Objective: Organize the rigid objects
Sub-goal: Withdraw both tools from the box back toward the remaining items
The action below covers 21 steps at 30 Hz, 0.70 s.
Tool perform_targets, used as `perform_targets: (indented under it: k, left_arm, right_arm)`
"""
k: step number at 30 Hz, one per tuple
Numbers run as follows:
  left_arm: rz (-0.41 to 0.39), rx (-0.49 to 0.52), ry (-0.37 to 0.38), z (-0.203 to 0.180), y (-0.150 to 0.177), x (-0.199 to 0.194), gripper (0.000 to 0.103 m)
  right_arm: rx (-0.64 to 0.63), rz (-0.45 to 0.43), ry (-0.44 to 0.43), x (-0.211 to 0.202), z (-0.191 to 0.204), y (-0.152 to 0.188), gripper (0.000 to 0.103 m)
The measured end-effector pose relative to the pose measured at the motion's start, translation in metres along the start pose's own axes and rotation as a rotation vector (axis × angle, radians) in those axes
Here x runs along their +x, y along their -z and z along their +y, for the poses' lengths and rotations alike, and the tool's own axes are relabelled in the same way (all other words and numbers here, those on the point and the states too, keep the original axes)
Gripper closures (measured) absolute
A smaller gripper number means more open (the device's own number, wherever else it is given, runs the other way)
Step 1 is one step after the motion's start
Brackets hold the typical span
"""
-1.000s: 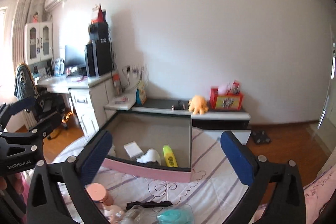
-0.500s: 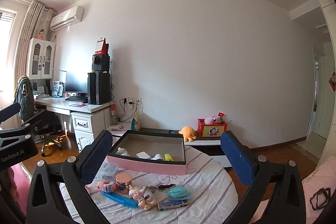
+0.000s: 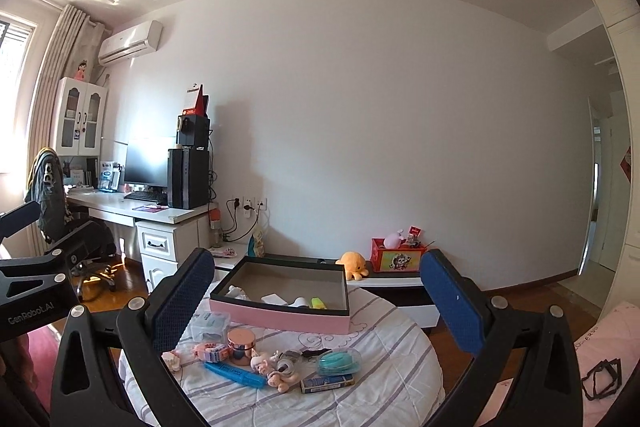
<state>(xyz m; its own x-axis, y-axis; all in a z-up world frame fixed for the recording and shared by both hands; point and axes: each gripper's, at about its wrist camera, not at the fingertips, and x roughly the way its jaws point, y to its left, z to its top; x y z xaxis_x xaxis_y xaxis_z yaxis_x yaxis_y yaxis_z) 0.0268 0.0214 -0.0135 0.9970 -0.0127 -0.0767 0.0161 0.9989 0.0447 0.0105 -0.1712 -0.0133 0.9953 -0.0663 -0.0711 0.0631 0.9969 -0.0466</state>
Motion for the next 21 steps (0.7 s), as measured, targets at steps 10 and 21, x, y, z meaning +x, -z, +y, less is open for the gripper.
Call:
perform_targets:
  k: [10,21]
  left_arm:
    - [0.032,-0.002,0.036,-0.008,0.004,0.012,0.0]
    - [0.145,-0.036,0.006,0.018,0.032,0.057,0.0]
  right_arm:
    - [0.004,0.029,0.011,0.01,-0.003,0.011,0.0]
    - [0.037,0.132,0.03,0.047,-0.017,0.038,0.0]
